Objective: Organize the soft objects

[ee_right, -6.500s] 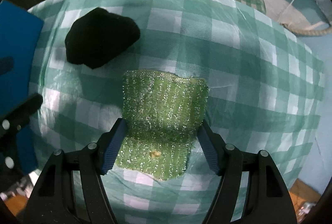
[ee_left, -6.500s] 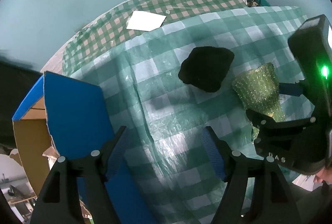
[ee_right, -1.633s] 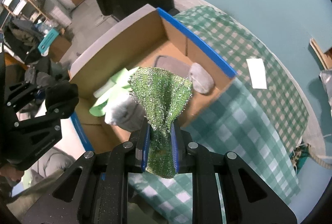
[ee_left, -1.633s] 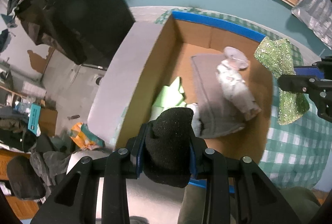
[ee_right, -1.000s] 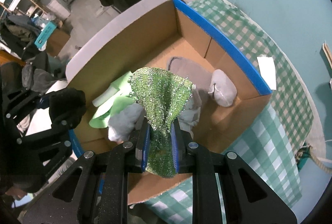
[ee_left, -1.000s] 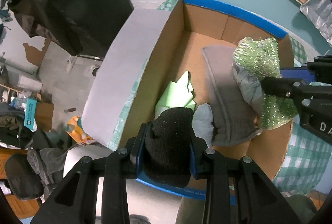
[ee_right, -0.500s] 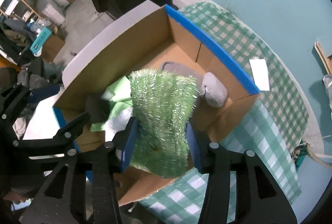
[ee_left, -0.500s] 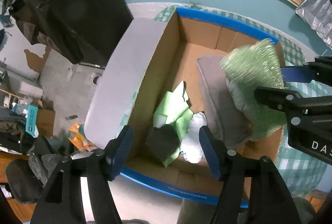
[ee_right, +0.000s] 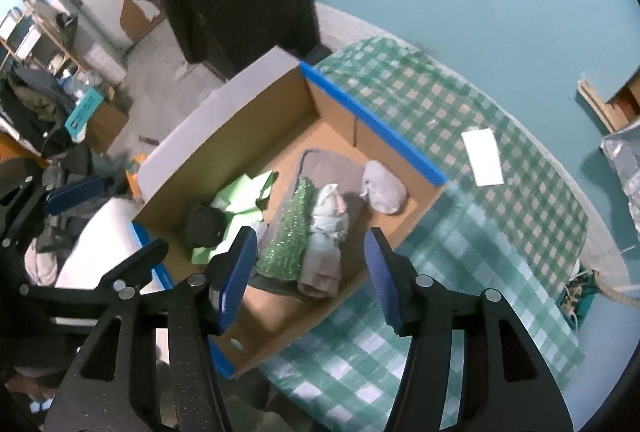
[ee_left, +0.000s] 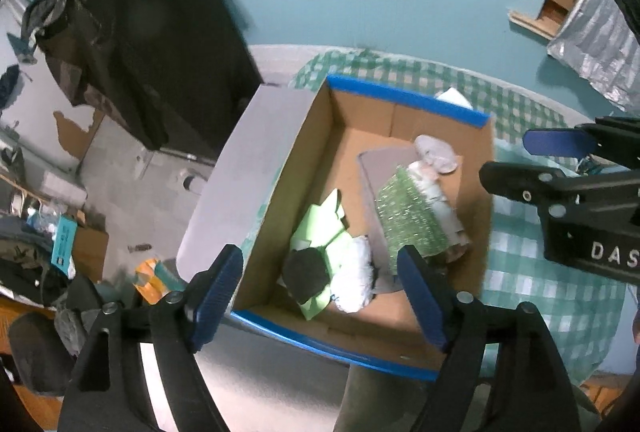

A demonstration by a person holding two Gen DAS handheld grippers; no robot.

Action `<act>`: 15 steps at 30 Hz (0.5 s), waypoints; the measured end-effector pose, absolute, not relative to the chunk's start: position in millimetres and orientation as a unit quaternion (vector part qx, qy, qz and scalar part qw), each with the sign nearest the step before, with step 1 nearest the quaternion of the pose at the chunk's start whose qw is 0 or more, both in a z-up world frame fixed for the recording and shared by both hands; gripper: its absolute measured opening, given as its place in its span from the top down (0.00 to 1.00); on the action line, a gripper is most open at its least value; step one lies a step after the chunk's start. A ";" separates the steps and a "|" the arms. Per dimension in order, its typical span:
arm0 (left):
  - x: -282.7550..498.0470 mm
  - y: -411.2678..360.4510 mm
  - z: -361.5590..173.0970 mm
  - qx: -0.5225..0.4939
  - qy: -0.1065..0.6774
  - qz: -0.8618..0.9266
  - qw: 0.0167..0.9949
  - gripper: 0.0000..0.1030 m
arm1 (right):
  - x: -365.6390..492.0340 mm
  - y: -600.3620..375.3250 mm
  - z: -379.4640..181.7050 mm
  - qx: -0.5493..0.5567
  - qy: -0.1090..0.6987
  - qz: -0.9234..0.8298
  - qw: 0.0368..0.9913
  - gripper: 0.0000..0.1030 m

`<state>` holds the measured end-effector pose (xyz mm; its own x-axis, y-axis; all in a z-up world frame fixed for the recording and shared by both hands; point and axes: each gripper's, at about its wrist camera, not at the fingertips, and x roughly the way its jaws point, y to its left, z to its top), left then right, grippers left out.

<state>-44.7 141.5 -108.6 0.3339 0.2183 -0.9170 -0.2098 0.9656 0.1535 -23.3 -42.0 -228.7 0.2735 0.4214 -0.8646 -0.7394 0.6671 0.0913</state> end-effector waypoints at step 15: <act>-50.7 108.5 -43.5 0.028 0.504 0.108 0.856 0.14 | -38.6 -110.4 -171.9 -0.103 0.419 0.333 0.838 0.39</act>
<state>-50.7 108.5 -43.5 0.4677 0.2133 -0.8578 -0.1573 0.9750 0.1567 -38.6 -110.4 -171.9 0.4267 0.4715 -0.7717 -0.6449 0.7569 0.1058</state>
